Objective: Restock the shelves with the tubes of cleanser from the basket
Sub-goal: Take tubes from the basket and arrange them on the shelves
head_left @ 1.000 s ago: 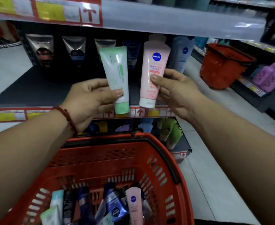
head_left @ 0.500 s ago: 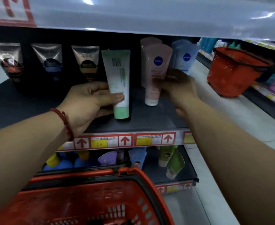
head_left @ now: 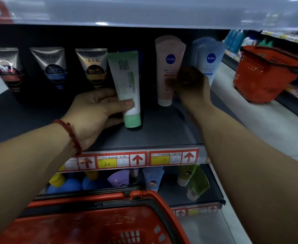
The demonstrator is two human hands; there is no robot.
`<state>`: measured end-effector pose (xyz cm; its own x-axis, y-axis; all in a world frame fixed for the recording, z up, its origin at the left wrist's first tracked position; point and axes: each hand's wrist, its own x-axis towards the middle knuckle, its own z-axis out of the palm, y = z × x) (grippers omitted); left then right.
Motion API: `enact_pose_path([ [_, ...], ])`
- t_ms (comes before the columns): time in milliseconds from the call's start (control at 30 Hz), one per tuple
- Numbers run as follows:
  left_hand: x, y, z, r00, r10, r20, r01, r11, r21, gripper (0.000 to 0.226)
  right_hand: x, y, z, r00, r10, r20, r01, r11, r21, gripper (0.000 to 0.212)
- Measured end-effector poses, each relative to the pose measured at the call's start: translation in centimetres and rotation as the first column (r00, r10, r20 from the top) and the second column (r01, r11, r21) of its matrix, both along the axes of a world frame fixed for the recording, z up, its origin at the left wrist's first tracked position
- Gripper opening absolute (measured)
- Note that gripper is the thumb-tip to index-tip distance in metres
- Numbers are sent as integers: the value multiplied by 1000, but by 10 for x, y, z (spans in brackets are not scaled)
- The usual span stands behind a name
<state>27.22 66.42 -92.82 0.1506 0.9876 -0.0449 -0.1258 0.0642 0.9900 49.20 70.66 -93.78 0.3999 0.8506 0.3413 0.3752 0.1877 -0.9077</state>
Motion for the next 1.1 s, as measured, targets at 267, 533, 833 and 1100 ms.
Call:
enact_pose_path([
  [267,-5,-10,6,1000,2,10,-2,1000,3,58,-1,-4,11,985,-41,169,55,995,-78,29],
  [533,-8,-59,16,999,-33,4,33,999,-40,36,-4,-82,33,986,11,169,15,988,-152,49],
  [833,-22,-148,47,983,-178,-48,175,983,-47,26,-50,-206,63,977,215,7,-207,945,-254,26],
  [1100,-21,-176,107,974,-224,-11,225,972,75,25,-50,-273,116,952,281,-123,-300,936,-183,17],
])
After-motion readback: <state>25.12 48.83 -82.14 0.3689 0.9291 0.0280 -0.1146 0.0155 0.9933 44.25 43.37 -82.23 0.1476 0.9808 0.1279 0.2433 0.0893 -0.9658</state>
